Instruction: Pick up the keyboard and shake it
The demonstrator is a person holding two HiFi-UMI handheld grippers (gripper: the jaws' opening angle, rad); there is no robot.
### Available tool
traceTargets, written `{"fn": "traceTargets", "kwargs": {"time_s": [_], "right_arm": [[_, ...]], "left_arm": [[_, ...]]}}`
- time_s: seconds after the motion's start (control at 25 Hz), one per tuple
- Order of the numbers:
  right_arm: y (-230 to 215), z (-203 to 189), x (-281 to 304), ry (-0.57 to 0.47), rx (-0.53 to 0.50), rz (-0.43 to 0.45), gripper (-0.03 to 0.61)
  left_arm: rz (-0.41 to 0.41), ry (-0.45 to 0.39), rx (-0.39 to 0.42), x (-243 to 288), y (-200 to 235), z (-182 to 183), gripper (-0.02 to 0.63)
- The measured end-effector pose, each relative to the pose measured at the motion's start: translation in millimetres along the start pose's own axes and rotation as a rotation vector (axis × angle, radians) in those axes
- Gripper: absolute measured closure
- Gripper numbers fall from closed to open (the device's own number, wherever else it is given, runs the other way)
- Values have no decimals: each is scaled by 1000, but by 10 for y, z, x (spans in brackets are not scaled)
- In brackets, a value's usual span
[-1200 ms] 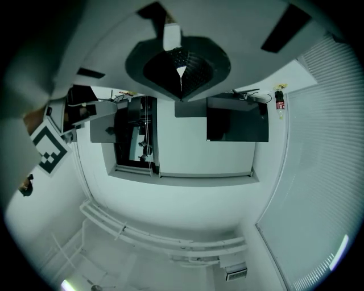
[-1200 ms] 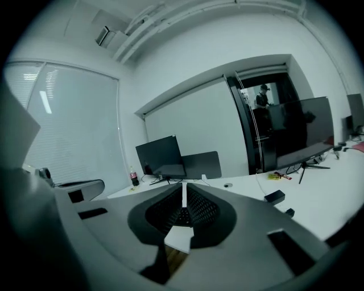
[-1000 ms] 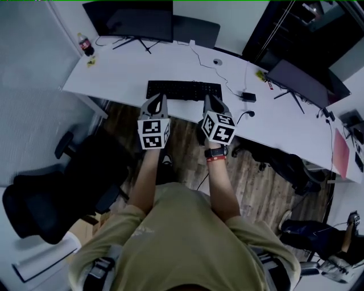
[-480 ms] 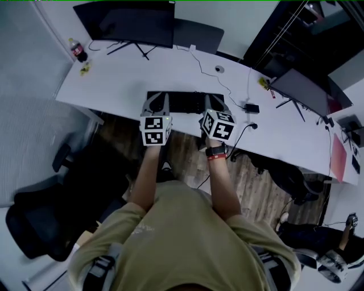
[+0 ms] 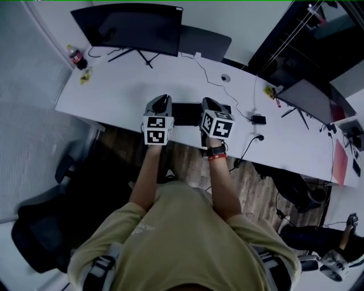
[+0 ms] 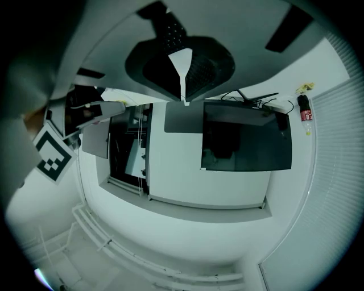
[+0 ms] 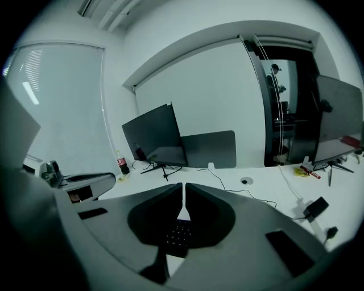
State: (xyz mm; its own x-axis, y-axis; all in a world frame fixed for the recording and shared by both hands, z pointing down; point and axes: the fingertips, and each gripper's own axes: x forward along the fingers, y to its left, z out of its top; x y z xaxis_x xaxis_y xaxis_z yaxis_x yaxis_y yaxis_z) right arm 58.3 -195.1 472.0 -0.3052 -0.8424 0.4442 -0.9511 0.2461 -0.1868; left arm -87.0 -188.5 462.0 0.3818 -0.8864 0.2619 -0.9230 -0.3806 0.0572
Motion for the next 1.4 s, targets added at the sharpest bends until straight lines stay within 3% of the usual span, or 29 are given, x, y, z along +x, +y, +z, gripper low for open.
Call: {"fn": "traceTargets", "kwargs": {"time_s": [0.4, 0.52, 1.0, 1.24, 1.4], "right_arm": [[30, -162, 402, 30, 18, 1, 552], [-95, -202, 406, 31, 27, -15, 549], [-571, -563, 542, 103, 14, 1, 428], [-732, -805, 732, 174, -19, 33, 373], [-863, -960, 873, 215, -27, 58, 311]], "left_arm": [[-42, 107, -47, 302, 424, -417, 586], [-66, 126, -65, 366, 410, -496, 527], [-150, 238, -125, 628, 319, -993, 421], [-120, 291, -157, 758, 500, -1213, 402], [-119, 321, -177, 908, 472, -1333, 332]]}}
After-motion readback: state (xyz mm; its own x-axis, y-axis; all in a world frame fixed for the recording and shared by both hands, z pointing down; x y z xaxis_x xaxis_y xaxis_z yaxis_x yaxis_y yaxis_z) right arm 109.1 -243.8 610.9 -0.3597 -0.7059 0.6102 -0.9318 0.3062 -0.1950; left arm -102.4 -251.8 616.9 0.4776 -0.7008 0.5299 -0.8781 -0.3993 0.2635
